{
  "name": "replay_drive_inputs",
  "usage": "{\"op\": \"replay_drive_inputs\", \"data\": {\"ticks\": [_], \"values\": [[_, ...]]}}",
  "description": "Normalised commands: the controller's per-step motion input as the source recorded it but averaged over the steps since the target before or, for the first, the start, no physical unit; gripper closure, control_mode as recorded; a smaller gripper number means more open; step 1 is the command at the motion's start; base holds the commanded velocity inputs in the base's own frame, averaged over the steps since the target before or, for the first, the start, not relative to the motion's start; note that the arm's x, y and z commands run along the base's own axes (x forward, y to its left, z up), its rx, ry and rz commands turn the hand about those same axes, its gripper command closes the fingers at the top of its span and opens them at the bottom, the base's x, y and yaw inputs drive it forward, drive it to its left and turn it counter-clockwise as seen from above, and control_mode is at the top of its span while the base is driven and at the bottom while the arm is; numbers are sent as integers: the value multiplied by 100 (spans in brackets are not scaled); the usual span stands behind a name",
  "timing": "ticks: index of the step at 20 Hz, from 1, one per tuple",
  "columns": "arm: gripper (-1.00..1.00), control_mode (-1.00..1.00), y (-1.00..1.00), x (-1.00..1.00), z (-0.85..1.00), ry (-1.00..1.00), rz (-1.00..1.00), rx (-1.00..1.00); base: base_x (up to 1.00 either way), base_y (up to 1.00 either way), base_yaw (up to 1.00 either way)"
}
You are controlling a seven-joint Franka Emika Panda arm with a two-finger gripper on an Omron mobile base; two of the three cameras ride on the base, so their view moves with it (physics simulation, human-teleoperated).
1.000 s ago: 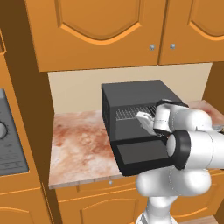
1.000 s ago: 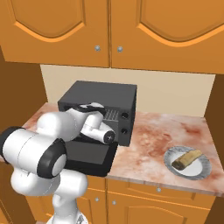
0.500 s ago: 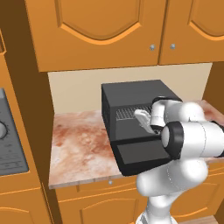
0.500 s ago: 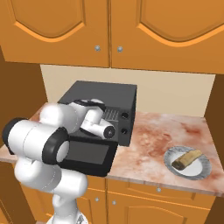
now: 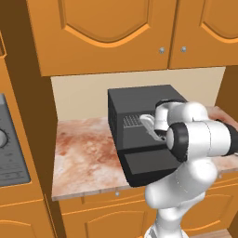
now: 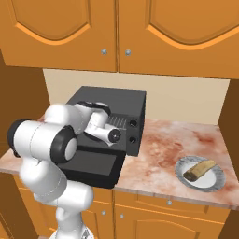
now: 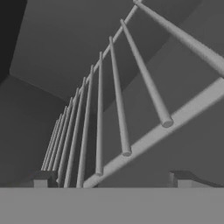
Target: Pull the toaster oven rack outwards. Pick up the baguette from the plate and place it on the toaster oven rack. Close the toaster oven door fully and set the temperature to the lowest setting.
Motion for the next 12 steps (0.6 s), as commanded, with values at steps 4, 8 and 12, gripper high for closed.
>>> {"op": "replay_drive_inputs", "data": {"ticks": [4, 8, 12], "values": [[-100, -100, 9, 31, -1, 0, -5, -1, 0, 0, 0], [-100, -100, 11, 28, 0, 0, -5, 0, 0, 0, 0], [-100, -100, 4, 20, 0, 0, -3, 0, 0, 0, 0]]}}
